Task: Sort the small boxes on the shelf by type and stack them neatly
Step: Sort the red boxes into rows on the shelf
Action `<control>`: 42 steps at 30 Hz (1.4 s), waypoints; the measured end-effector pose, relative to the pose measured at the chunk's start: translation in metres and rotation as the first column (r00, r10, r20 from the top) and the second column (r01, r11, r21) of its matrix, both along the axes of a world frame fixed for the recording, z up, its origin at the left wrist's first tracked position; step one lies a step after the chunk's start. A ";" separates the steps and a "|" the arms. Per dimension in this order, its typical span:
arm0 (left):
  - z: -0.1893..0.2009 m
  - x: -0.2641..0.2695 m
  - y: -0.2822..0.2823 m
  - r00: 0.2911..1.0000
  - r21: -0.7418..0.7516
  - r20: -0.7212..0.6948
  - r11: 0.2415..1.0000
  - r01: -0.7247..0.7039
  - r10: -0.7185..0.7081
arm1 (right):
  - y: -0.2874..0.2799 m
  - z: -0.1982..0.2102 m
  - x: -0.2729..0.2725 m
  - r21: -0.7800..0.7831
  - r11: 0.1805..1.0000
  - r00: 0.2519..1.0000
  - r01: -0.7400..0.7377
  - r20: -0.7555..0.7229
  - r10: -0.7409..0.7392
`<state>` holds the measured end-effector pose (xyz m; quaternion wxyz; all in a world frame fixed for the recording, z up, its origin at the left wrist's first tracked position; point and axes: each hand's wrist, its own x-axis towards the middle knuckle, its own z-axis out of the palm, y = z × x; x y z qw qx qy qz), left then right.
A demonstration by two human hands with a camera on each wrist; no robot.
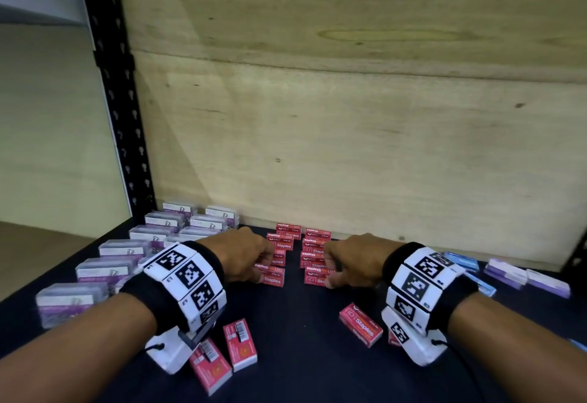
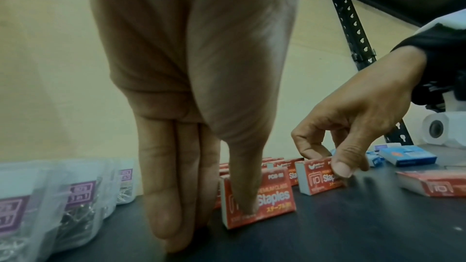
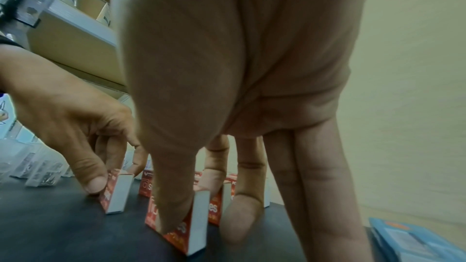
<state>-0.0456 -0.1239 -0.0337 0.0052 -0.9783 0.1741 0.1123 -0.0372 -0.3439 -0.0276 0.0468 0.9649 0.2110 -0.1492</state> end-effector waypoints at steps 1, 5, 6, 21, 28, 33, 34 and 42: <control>0.000 0.001 -0.001 1.000 0.008 -0.002 1.000 0.003 -0.003 | 0.000 0.000 0.000 0.006 1.000 1.000 -0.001 -0.001 0.001; -0.001 0.002 -0.001 1.000 0.018 -0.015 1.000 0.013 -0.012 | 0.000 -0.001 0.002 0.020 1.000 1.000 0.000 -0.006 0.001; 0.000 0.002 -0.001 1.000 0.015 -0.023 1.000 0.012 -0.012 | 0.000 -0.002 0.003 0.024 1.000 1.000 0.002 -0.008 -0.002; 0.005 -0.006 0.001 0.989 -0.045 -0.091 0.992 -0.117 0.112 | -0.013 0.011 -0.015 0.092 0.992 0.995 0.084 -0.070 -0.078; 0.014 -0.035 0.014 0.974 -0.050 -0.163 0.985 -0.165 0.155 | -0.030 0.013 -0.033 0.062 0.994 0.984 0.088 -0.161 -0.077; 0.019 -0.064 0.005 0.964 0.102 -0.226 0.988 -0.118 0.139 | -0.027 0.012 -0.046 -0.062 0.996 0.986 0.070 -0.144 -0.078; 0.018 -0.068 0.003 0.961 0.136 -0.242 0.985 -0.103 0.134 | -0.024 0.011 -0.047 -0.094 0.993 0.987 0.064 -0.139 -0.077; 0.012 -0.078 -0.008 0.980 0.084 -0.190 0.995 -0.046 0.061 | -0.006 0.005 -0.057 -0.112 0.994 0.999 -0.009 -0.041 0.005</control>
